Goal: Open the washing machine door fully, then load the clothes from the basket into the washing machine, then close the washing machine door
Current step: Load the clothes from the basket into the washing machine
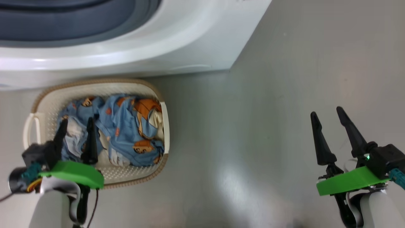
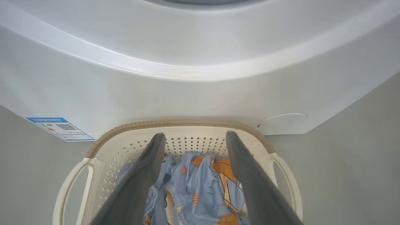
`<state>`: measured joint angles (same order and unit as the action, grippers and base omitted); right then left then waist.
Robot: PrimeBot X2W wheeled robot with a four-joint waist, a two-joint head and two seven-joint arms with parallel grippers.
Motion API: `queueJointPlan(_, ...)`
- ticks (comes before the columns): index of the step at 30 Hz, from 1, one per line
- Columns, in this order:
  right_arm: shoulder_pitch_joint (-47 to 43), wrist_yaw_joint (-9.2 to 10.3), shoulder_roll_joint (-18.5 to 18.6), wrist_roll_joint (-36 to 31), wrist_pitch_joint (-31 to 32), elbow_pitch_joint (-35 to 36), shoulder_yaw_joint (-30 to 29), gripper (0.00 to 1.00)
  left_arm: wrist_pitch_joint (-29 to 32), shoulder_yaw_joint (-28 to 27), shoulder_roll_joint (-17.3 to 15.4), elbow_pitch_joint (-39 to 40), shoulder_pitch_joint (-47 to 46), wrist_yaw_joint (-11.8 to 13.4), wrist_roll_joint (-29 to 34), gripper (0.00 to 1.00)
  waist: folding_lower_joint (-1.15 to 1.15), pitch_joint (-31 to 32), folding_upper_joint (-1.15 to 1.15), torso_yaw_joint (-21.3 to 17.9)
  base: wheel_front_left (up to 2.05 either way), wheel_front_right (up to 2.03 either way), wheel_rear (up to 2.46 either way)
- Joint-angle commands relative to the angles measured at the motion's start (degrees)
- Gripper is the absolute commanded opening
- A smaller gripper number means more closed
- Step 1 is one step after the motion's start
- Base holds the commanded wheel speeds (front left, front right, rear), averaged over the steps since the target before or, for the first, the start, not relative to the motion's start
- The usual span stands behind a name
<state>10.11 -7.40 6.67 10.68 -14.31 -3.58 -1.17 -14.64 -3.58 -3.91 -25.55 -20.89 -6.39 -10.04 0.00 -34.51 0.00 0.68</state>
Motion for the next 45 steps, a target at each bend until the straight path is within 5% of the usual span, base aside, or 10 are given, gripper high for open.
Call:
queueJointPlan(1,-0.01,-0.09,0.18,-0.43,-0.69,1.46,1.13,1.00,-0.36,-1.48,-2.13,-0.52,-0.95,-0.15,0.82,1.00,0.00,-3.38,0.00,-0.48,0.00,0.00,0.00)
queueJointPlan(29,1.34,-0.09,0.55,-1.40,-0.69,4.06,-0.39,1.00,-0.36,-1.57,-6.22,-27.27,-19.06,-0.36,0.87,1.00,0.00,-14.14,0.00,0.03,0.00,0.00,0.00)
queueJointPlan(45,2.24,-0.09,0.02,-1.24,-0.69,3.71,0.57,1.00,-0.36,8.57,-5.35,-33.99,-21.63,-1.08,-4.77,1.00,0.00,-15.63,0.00,-1.47,0.00,0.00,0.00)
